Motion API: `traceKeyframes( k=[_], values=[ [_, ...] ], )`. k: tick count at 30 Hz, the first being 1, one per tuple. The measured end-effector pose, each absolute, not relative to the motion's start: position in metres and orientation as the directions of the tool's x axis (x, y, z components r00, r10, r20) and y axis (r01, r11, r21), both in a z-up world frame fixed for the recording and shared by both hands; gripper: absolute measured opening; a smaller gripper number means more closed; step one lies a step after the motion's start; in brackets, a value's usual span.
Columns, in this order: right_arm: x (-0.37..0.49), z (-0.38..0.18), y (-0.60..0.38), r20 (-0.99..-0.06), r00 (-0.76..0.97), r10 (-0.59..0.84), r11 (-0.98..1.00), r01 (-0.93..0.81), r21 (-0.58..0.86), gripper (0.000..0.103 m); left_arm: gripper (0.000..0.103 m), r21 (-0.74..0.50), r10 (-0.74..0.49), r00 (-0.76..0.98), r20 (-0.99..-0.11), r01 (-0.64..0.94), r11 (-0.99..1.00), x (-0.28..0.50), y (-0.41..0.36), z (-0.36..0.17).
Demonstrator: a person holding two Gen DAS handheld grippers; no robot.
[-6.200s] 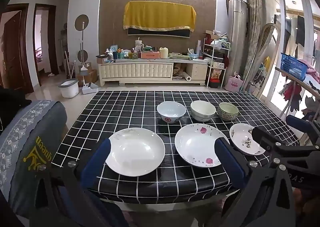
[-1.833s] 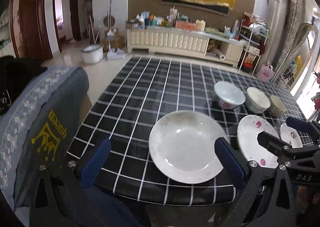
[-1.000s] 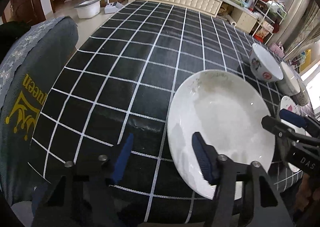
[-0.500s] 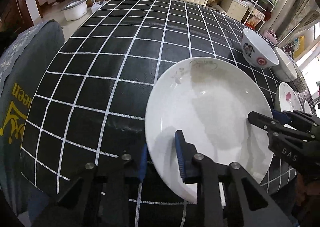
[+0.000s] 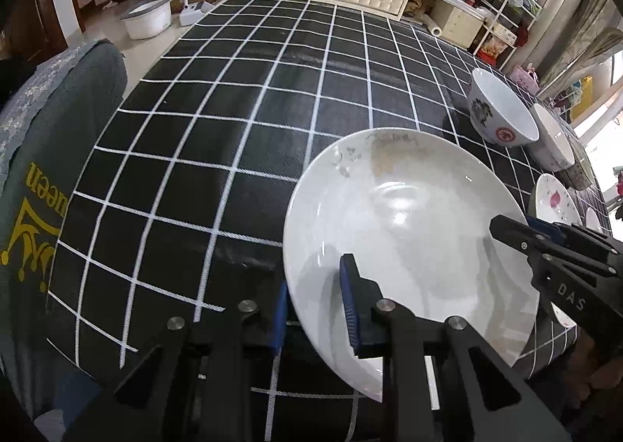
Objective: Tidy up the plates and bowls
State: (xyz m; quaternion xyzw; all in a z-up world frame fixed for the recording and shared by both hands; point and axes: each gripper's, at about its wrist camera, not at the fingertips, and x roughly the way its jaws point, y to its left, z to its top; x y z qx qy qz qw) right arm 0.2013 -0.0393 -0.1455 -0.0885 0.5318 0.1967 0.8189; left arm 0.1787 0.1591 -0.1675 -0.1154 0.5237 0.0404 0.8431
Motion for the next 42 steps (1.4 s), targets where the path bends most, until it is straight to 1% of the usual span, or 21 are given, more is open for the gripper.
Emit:
traceKeyframes(
  k=[4, 7, 11, 19, 23, 31, 37, 42],
  values=[
    [0.201, -0.155, -0.04, -0.915, 0.334, 0.226, 0.909, -0.41, 0.075, 0.028, 0.022, -0.149, -0.054, 0.433, -0.9, -0.189, 0.971, 0.178, 0.158, -0.174],
    [0.199, -0.153, -0.04, -0.91, 0.348, 0.226, 0.904, -0.423, 0.063, 0.027, 0.022, -0.146, -0.05, 0.425, -0.904, -0.196, 0.97, 0.175, 0.158, -0.179],
    [0.201, -0.149, -0.048, -0.904, 0.333, 0.268, 0.905, -0.41, 0.117, 0.027, 0.022, -0.154, -0.055, 0.42, -0.906, -0.205, 0.966, 0.174, 0.16, -0.179],
    [0.185, -0.124, -0.07, -0.872, 0.393, 0.293, 0.904, -0.411, 0.118, 0.027, 0.022, -0.131, -0.011, 0.462, -0.887, -0.227, 0.965, 0.162, 0.158, -0.153],
    [0.175, -0.113, -0.087, -0.859, 0.401, 0.318, 0.905, -0.398, 0.149, 0.028, 0.022, -0.158, -0.036, 0.475, -0.879, -0.219, 0.963, 0.155, 0.149, -0.139],
    [0.154, -0.105, -0.147, -0.847, 0.439, 0.298, 0.93, -0.334, 0.154, 0.027, 0.022, -0.141, -0.061, 0.512, -0.857, -0.118, 0.983, 0.144, 0.089, -0.116],
    [0.149, -0.102, -0.193, -0.831, 0.473, 0.293, 0.946, -0.271, 0.178, 0.028, 0.022, -0.178, -0.142, 0.502, -0.853, -0.024, 0.984, 0.148, 0.038, -0.111],
    [0.155, -0.107, -0.221, -0.841, 0.477, 0.255, 0.962, -0.216, 0.169, 0.027, 0.022, -0.152, -0.148, 0.498, -0.854, 0.034, 0.988, 0.16, 0.002, -0.108]
  ],
)
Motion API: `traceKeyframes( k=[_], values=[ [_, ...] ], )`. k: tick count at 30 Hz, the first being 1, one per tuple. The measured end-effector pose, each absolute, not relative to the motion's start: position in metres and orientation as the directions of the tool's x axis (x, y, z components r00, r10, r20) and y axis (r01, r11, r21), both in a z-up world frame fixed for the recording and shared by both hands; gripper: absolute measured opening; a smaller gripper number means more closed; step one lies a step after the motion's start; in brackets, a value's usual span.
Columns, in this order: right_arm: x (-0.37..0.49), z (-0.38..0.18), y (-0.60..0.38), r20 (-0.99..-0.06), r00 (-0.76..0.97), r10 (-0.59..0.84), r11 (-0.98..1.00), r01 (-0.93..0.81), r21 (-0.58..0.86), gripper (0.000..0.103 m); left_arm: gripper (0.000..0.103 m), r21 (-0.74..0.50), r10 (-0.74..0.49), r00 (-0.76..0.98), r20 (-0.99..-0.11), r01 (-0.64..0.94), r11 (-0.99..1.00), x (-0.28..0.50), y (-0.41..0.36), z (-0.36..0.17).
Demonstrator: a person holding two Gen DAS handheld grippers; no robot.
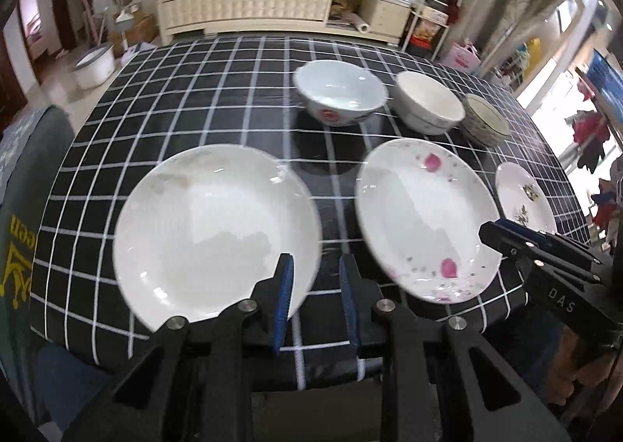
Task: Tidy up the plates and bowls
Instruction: 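Grasp the rim of the pink-petal plate with the left gripper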
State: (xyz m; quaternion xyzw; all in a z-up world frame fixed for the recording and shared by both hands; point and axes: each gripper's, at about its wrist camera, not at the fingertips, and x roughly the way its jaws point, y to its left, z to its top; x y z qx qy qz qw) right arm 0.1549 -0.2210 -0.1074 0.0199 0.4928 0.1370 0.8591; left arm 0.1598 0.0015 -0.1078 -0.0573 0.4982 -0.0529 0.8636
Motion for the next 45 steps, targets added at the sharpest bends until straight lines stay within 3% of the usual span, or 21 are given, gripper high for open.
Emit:
traceKeyframes(
  k=[15, 45],
  values=[
    [0.178, -0.134, -0.271, -0.869, 0.447, 0.213, 0.977, -0.106, 0.185, 0.028, 0.022, -0.141, -0.16, 0.413, -0.896, 0.076, 0.987, 0.204, -0.045, -0.144],
    [0.207, -0.162, -0.265, -0.9, 0.391, 0.193, 0.98, -0.128, 0.155, 0.027, 0.02, -0.155, -0.179, 0.341, -0.923, 0.095, 0.983, 0.248, -0.059, -0.182]
  ],
)
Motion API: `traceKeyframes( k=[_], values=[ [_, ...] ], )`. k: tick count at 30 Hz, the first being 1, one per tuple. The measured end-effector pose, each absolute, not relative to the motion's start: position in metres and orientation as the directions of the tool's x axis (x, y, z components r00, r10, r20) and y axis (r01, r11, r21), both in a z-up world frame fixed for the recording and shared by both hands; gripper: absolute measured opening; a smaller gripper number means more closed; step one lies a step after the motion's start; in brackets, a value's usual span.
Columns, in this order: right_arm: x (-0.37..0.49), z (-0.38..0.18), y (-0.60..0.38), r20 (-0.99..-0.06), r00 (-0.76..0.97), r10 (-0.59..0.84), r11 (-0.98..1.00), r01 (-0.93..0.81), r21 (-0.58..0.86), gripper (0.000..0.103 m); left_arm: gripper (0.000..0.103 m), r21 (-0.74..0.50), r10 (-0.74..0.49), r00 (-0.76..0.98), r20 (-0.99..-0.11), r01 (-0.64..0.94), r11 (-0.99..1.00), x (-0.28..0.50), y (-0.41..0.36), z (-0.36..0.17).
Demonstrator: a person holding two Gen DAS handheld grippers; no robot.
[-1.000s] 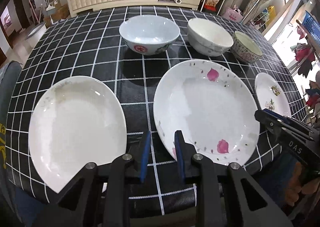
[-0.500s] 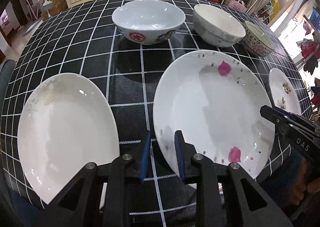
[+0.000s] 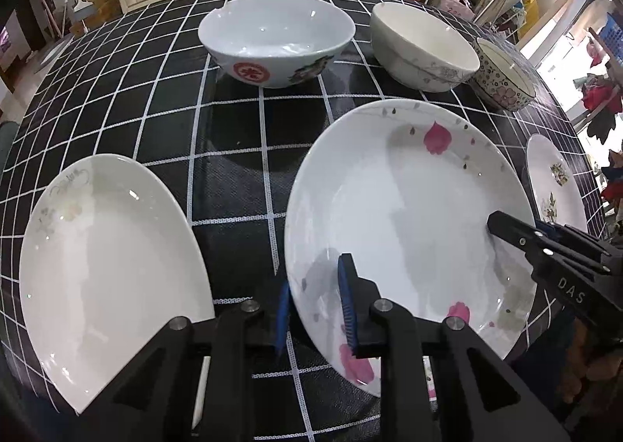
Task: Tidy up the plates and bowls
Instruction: 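Grasp the rim of the pink-petal plate with the left gripper, then lift the pink-petal plate onto the plain white plate and open the left gripper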
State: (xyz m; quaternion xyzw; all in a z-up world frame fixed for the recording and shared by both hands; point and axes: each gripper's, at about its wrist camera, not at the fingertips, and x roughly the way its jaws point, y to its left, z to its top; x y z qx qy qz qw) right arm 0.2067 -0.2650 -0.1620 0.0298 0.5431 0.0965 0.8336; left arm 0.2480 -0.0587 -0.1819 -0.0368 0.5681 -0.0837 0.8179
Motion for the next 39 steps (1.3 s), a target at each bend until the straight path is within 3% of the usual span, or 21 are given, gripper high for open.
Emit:
traceKeyframes(
  k=[11, 27, 39],
  values=[
    [0.195, -0.157, -0.261, -0.896, 0.407, 0.179, 0.983, -0.11, 0.147, 0.025, 0.016, -0.064, -0.103, 0.374, -0.922, 0.116, 0.991, 0.238, -0.061, -0.174],
    [0.17, -0.113, -0.229, -0.855, 0.48, 0.197, 0.977, -0.166, 0.132, 0.025, 0.014, -0.064, -0.088, 0.451, -0.888, 0.068, 0.996, 0.205, -0.029, -0.137],
    [0.17, -0.111, -0.172, -0.846, 0.464, 0.264, 0.953, -0.263, 0.153, 0.025, 0.014, -0.05, -0.027, 0.471, -0.882, -0.035, 0.998, 0.176, 0.028, -0.123]
  ],
)
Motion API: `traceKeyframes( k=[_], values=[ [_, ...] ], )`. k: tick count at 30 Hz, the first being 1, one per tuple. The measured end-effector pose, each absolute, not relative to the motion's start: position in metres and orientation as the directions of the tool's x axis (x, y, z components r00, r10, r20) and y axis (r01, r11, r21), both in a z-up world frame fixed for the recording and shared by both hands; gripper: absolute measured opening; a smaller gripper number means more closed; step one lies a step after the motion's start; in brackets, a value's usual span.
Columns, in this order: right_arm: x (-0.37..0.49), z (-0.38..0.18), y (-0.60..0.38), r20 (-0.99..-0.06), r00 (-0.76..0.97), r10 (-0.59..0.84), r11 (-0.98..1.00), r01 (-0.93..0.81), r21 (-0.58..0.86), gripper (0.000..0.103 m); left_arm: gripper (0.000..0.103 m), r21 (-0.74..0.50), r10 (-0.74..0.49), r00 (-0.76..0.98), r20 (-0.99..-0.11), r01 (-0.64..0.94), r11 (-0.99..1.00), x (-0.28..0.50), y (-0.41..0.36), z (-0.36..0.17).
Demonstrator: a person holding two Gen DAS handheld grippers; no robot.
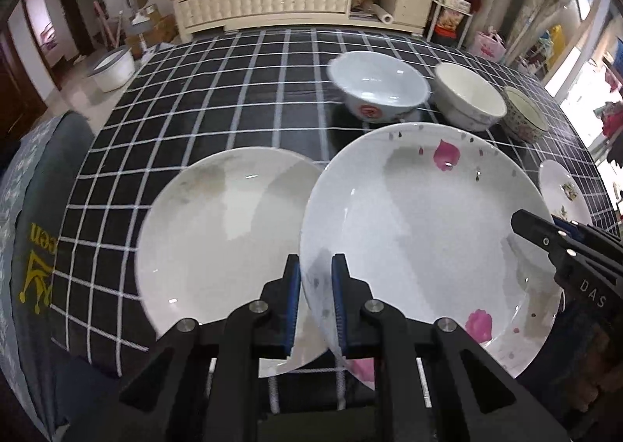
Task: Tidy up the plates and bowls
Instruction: 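Lift the pink-petal plate onto the plain white plate and open the left gripper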
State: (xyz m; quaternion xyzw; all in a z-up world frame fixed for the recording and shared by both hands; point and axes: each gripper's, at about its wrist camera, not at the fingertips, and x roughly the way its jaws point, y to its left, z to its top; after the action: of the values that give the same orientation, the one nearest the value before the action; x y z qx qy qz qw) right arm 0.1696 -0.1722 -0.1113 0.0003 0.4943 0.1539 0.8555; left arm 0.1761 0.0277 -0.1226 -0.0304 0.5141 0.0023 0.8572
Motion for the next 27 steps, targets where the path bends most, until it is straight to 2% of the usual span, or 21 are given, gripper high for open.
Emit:
traceKeyframes(
  k=[11, 15, 16, 18, 20, 23, 27],
  values=[
    [0.176, -0.121, -0.109, -0.849, 0.43, 0.306, 0.925, -0.345, 0.158, 0.025, 0.014, -0.015, 0.045, 0.465, -0.884, -0.126, 0.992, 0.16, 0.09, -0.127],
    [0.182, -0.12, -0.094, -0.848, 0.428, 0.312, 0.917, -0.369, 0.152, 0.025, 0.014, -0.039, 0.035, 0.455, -0.89, -0.152, 0.988, 0.163, 0.106, -0.132],
    [0.18, -0.119, -0.09, -0.844, 0.427, 0.324, 0.912, -0.379, 0.157, 0.021, 0.014, -0.041, 0.035, 0.452, -0.891, -0.157, 0.987, 0.163, 0.108, -0.134],
    [0.183, -0.121, -0.082, -0.849, 0.403, 0.342, 0.903, -0.392, 0.178, 0.019, 0.003, -0.083, -0.007, 0.459, -0.888, -0.146, 0.986, 0.162, 0.114, -0.137],
    [0.186, -0.127, -0.078, -0.86, 0.38, 0.342, 0.903, -0.386, 0.189, 0.018, 0.002, -0.151, -0.076, 0.473, -0.878, -0.124, 0.981, 0.164, 0.117, -0.134],
    [0.186, -0.127, -0.071, -0.858, 0.382, 0.343, 0.9, -0.395, 0.184, 0.016, 0.002, -0.101, -0.032, 0.485, -0.874, -0.117, 0.988, 0.171, 0.114, -0.132],
    [0.184, -0.123, -0.065, -0.859, 0.395, 0.324, 0.899, -0.411, 0.15, 0.016, 0.002, -0.134, -0.057, 0.48, -0.875, -0.128, 0.983, 0.174, 0.122, -0.133]
  ],
)
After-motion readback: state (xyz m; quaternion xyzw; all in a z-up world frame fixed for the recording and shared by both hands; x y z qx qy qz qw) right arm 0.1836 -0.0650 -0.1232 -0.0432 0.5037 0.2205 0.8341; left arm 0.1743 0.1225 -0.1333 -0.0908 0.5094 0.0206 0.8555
